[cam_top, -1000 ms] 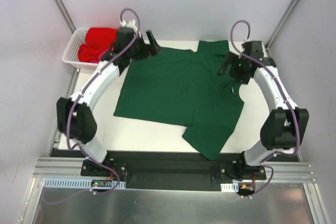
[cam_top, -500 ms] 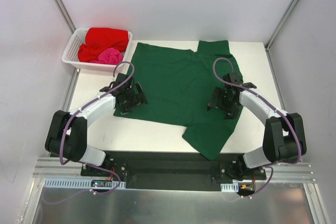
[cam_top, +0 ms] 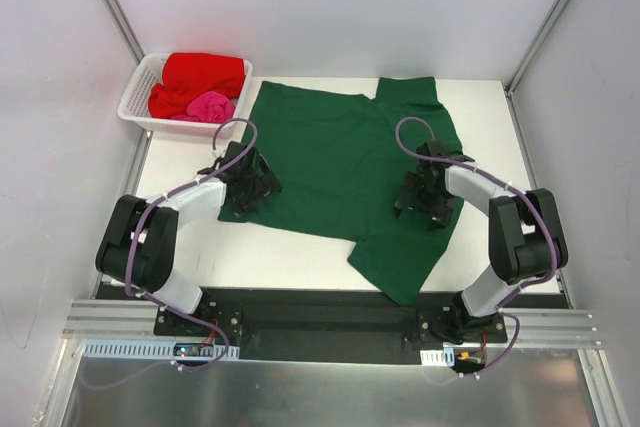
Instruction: Fold and stack the t-shirts
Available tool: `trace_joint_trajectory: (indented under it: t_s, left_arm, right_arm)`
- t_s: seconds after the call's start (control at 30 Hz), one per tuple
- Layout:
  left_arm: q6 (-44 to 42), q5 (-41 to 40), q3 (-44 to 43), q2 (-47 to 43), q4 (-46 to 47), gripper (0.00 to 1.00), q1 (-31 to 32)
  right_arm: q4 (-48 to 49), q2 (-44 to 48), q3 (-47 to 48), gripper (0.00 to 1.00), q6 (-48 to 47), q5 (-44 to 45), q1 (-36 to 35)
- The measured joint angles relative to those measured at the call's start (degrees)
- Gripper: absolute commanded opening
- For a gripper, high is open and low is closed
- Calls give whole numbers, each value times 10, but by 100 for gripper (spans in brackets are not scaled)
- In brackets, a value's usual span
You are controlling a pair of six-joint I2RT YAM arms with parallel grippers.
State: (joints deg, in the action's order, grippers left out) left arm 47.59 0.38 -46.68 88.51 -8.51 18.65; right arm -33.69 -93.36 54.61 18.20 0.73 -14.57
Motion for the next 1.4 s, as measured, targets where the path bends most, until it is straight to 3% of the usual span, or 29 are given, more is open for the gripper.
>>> trace_joint_trajectory:
  t_s: [0.37,0.67,0.8,0.97,1.13,1.33,1.4]
  left_arm:
    - [75,-24,42,-36,26,90,32]
    - [116,-36,47,-59,-25,91,91]
    - [86,-53,18,-82,-74,94,94]
    - [-8,-69,-54,-175,-110,98,85]
    - [-68,-63,-100,-277,-113,97,26]
    - [-73,-25,-86,-274,-125,96,7]
    - [-68,-6,-69,-274,-131,88,0]
  right_arm:
    - [-9,-22,25,96,-58,1,72]
    - [-28,-8,27,96,-102,-10,94]
    - [-75,71,68,96,-130,-36,82]
    - [-40,245,151,96,-158,-59,61]
    - [-2,312,235,96,-128,-51,75]
    - [-16,335,159,96,-76,-50,76]
    - [-48,354,119,96,-56,-35,76]
